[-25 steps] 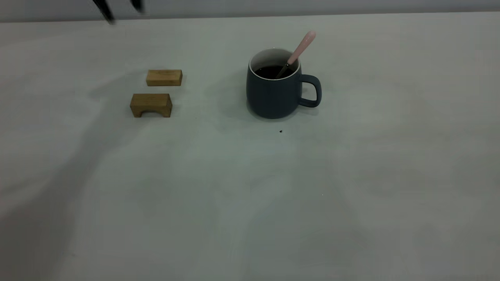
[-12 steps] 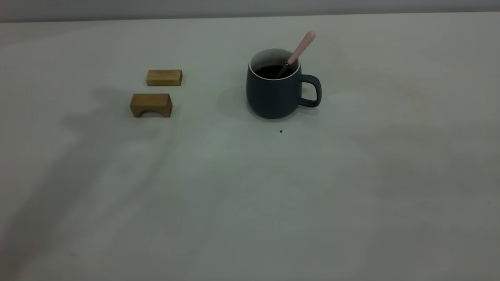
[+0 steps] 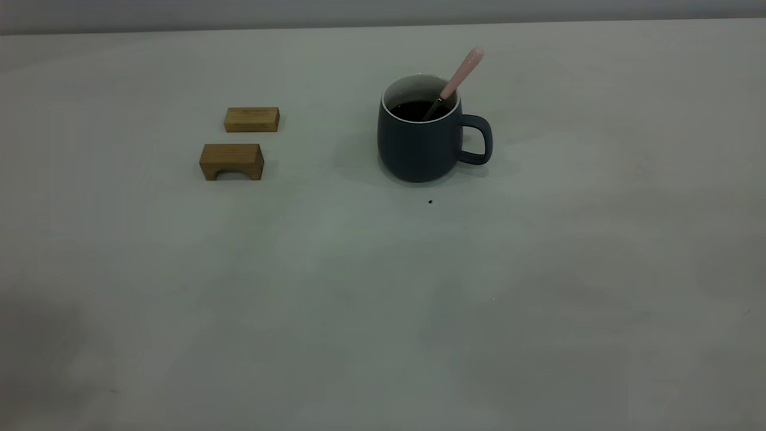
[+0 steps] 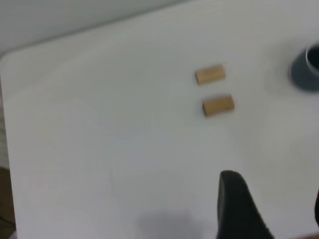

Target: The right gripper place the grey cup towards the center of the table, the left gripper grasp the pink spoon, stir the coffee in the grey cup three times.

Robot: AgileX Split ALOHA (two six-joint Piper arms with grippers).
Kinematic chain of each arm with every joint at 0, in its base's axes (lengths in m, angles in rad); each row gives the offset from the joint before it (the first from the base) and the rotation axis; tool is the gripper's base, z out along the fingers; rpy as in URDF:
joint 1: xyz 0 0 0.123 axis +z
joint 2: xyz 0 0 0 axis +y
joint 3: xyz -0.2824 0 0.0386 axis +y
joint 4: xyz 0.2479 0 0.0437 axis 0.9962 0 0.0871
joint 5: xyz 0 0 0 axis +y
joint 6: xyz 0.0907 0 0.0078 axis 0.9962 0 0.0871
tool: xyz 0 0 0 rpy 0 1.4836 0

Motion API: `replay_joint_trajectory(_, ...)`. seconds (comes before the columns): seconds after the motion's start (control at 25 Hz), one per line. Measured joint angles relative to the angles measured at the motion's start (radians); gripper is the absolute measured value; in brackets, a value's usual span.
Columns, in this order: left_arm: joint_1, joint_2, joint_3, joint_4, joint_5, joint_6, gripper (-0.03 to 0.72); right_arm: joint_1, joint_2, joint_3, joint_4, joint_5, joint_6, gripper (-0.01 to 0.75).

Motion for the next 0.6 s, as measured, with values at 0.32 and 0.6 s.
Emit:
replay_joint_trajectory(0.32, 0.197, -0.585, 0.574, -0.03, -0.005, -0.003, 0.446, 0.0, 0.0, 0.0, 0.0, 0.0, 0.0, 0.523)
replay_joint_trajectory(0.6, 0.316, -0.89, 0.817, -0.097, -0.032, 0.015, 0.446, 0.0, 0.0, 0.0, 0.0, 0.0, 0.0, 0.523)
